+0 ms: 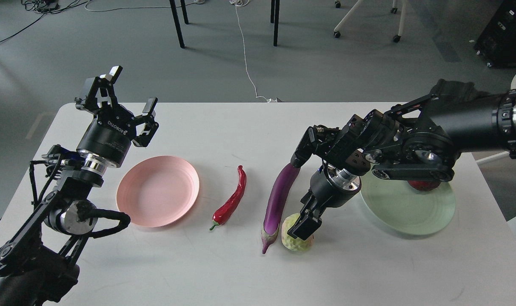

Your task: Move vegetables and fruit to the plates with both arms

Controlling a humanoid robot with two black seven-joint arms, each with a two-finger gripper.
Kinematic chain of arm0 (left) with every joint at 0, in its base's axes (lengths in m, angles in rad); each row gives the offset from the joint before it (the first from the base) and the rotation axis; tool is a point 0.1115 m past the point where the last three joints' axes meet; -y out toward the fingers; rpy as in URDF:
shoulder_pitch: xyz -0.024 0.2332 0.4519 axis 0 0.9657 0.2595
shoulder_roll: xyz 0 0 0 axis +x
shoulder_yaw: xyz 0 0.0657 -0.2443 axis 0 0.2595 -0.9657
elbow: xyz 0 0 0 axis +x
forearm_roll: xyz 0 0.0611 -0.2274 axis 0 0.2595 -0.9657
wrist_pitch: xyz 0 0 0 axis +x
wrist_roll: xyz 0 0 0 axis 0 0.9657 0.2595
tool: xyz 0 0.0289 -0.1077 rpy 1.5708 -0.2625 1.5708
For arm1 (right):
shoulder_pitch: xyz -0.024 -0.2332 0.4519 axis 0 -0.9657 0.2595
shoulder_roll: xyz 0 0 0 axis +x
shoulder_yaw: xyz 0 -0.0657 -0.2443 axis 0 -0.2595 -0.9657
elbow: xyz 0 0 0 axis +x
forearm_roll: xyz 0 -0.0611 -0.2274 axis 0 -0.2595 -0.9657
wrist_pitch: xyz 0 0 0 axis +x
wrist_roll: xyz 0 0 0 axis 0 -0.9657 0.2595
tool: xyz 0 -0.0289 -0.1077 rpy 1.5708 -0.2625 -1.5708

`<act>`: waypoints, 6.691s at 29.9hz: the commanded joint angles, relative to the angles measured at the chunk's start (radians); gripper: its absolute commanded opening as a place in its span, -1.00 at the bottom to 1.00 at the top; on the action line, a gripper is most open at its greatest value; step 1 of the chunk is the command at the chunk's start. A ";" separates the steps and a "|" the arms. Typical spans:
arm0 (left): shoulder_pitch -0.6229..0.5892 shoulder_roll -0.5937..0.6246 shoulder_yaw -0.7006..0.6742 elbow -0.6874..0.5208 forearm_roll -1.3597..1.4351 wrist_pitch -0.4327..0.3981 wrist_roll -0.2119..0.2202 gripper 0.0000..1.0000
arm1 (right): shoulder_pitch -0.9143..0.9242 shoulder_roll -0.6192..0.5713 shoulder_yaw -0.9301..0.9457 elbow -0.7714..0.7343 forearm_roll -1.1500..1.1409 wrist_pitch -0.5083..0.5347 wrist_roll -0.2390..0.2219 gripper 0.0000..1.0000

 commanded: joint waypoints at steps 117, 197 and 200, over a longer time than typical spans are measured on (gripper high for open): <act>-0.548 0.134 0.966 0.107 1.292 -0.152 0.188 0.96 | -0.884 -0.655 1.066 -0.355 1.430 0.133 0.000 0.98; -0.558 0.136 0.935 -0.141 1.132 -0.072 0.460 0.71 | -0.417 -0.494 0.780 -0.413 1.410 0.060 0.000 0.98; -0.632 0.084 1.001 -0.100 1.206 -0.074 0.458 0.71 | -0.323 -0.429 0.717 -0.442 1.412 0.058 0.000 0.98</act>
